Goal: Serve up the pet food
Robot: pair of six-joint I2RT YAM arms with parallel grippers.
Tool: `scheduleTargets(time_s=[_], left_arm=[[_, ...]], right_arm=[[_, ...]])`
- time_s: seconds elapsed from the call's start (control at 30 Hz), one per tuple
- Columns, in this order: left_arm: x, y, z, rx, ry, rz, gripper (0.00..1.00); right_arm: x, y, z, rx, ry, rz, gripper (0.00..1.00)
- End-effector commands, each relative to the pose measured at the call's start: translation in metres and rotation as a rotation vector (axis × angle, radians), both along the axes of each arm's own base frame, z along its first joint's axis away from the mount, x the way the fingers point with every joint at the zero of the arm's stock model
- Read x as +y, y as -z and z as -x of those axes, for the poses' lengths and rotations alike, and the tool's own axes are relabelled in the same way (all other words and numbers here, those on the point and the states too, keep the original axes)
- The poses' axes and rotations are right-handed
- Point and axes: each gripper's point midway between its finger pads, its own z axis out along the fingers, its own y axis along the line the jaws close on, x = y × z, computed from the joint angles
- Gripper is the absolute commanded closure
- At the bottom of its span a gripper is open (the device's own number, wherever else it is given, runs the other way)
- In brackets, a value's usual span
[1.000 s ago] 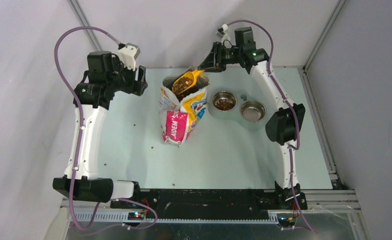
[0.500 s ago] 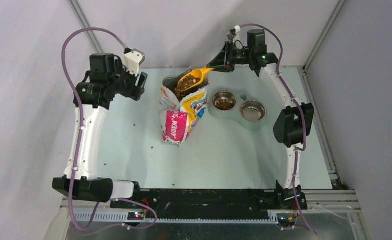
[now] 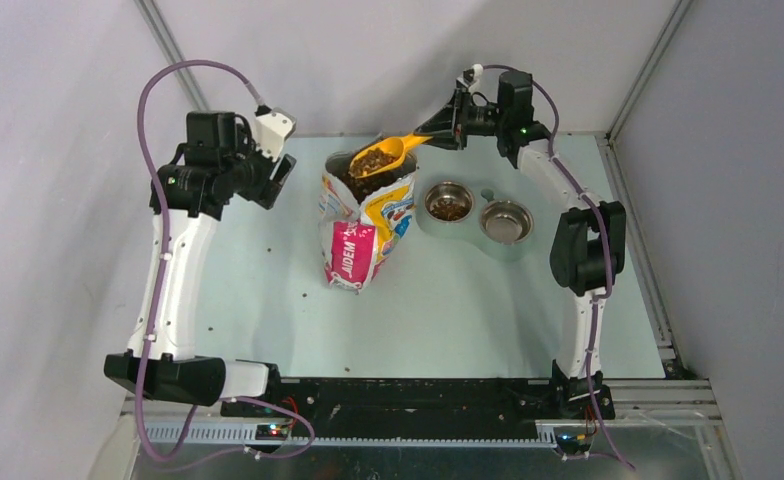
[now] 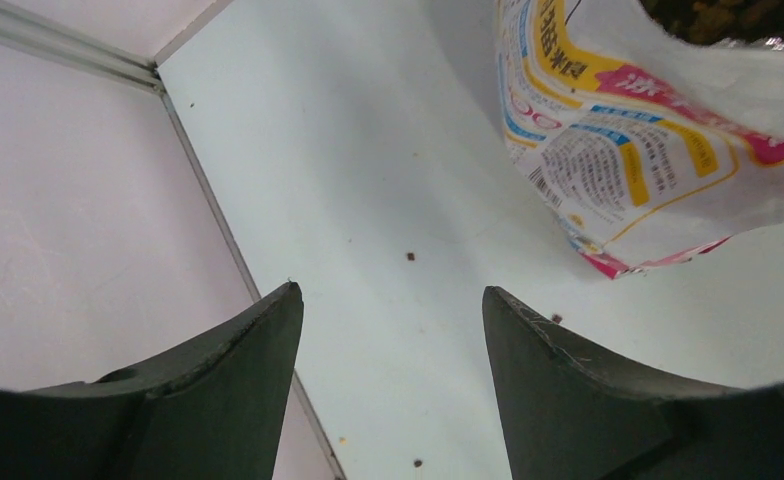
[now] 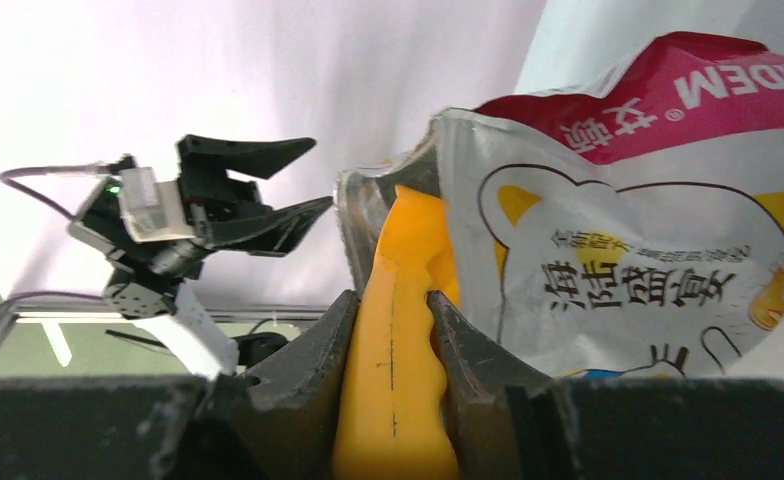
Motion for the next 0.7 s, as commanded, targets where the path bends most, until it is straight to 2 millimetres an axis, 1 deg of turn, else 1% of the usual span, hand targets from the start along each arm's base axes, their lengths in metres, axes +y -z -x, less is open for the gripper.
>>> scheduleTargets(time_s=[0.0,0.1,0.2,0.3,0.4,0.53,0.67], left_arm=[[0.015,0.008,0.001,0.01,-0.007,-0.134,0.27],[0.016,0.016,0.001,0.03,0.024,-0.183,0.27],[0.021,0.016,-0.004,0.036,0.009,-0.207,0.27],[0.023,0.012,-0.012,0.04,-0.003,-0.208,0.27],[0.025,0.008,-0.02,0.038,-0.012,-0.197,0.27],[0.03,0.003,-0.031,0.027,-0.028,-0.188,0.27],[0.029,0.001,-0.04,0.009,-0.023,-0.187,0.27]], right_arm=[[-0.008,-0.04,0.003,-0.068,-0.027,-0.097,1.0],[-0.014,-0.042,0.002,-0.029,-0.021,-0.125,1.0],[-0.019,-0.043,0.003,-0.049,-0.02,-0.153,1.0],[-0.028,-0.041,0.0,-0.031,-0.002,-0.169,1.0],[-0.038,-0.045,-0.001,-0.047,0.012,-0.184,1.0],[-0.048,-0.052,0.001,-0.078,0.008,-0.194,1.0],[-0.061,-0.053,0.003,-0.085,0.03,-0.2,1.0]])
